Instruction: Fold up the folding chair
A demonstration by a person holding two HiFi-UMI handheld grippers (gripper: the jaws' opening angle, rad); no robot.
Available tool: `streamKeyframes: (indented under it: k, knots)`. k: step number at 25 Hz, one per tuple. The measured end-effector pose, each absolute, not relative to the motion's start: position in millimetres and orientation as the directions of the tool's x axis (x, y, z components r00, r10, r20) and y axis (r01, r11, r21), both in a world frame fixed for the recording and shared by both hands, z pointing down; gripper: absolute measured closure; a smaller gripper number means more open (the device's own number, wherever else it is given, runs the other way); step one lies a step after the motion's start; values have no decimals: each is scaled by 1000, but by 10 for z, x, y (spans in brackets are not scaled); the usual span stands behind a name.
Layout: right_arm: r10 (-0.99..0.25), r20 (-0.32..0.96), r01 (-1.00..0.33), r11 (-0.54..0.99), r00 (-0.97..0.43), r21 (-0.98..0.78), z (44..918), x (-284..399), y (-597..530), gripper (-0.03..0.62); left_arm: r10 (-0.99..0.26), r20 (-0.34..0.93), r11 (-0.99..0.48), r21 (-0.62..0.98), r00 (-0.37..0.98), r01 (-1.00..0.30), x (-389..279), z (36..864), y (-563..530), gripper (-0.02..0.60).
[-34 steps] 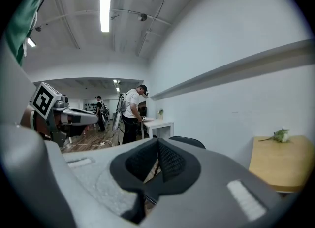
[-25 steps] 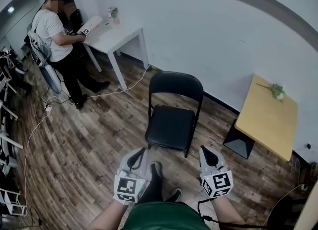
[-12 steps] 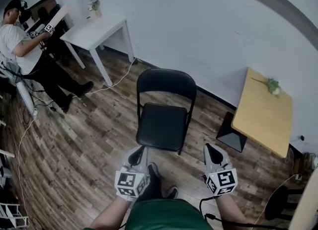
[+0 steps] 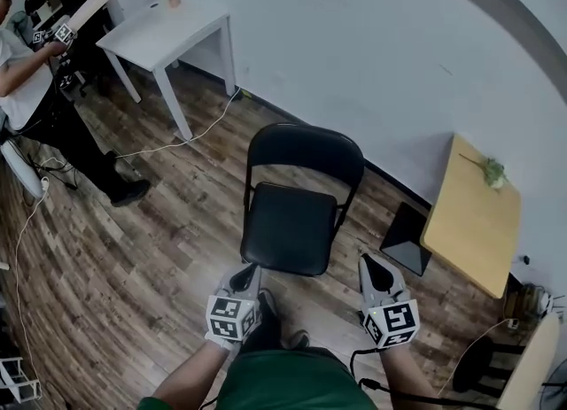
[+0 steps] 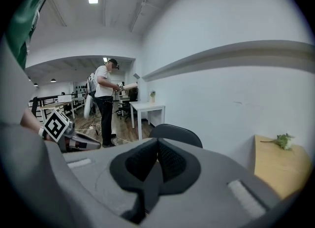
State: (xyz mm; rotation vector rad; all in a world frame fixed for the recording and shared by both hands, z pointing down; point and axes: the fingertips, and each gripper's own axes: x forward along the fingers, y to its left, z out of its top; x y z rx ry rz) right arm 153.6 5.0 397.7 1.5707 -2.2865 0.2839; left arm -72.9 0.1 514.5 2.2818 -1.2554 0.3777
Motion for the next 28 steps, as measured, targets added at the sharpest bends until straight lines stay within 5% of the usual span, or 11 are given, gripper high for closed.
streamKeyframes:
  k: [12, 23, 28]
  knots:
    - [-806, 489, -914, 404, -334, 41, 4468, 1238, -526, 591, -643, 549, -370, 386, 533, -845, -978, 6057, -384, 568]
    - [-694, 541, -846, 528, -476, -66, 5490, 1105, -973, 591, -519, 611, -56, 674, 598, -737, -831, 7404, -433, 566]
    - [-641, 570, -815, 572, -515, -93, 5911, 1145, -1189, 591, -506, 613, 83, 734, 606, -674, -647, 8019, -283, 409]
